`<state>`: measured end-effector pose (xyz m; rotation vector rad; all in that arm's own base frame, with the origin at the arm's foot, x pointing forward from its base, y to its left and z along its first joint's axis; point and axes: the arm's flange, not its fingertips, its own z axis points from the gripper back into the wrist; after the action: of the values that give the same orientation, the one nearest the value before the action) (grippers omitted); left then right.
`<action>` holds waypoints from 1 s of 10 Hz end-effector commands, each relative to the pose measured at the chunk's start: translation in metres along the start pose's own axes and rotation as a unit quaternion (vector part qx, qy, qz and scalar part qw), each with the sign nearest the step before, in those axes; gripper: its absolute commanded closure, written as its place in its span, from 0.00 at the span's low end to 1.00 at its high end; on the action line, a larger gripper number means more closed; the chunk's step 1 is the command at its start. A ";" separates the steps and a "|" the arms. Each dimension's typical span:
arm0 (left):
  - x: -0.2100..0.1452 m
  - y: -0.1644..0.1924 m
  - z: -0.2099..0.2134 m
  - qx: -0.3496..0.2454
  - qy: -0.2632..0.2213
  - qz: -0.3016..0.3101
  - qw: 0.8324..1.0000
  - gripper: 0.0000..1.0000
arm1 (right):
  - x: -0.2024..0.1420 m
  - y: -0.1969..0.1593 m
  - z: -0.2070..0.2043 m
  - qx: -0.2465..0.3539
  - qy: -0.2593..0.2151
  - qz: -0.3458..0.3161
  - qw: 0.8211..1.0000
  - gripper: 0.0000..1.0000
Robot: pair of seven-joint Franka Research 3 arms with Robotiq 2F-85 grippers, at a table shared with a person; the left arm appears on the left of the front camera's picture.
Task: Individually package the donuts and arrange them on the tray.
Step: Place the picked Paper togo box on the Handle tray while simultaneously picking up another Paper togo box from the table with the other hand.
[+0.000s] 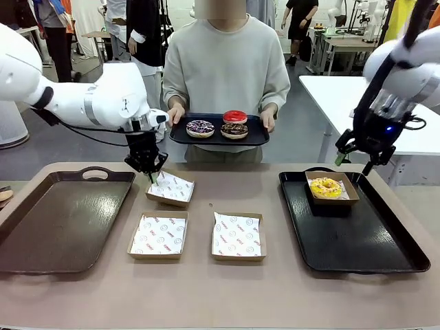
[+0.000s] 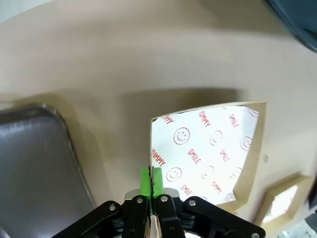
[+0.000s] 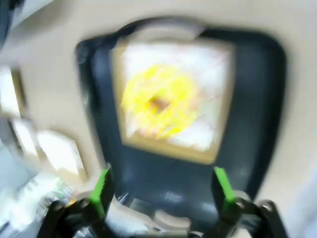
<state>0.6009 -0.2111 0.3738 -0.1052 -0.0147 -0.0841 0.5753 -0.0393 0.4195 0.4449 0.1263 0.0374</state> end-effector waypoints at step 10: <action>0.002 -0.055 0.156 0.009 -0.057 0.055 0.997 1.00 | -0.131 -0.172 0.091 0.419 -0.125 -0.021 0.899 0.00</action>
<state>0.5857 -0.2397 0.5339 -0.1166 -0.1298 0.0060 0.4660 -0.2568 0.4422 1.3127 -0.0611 -0.0467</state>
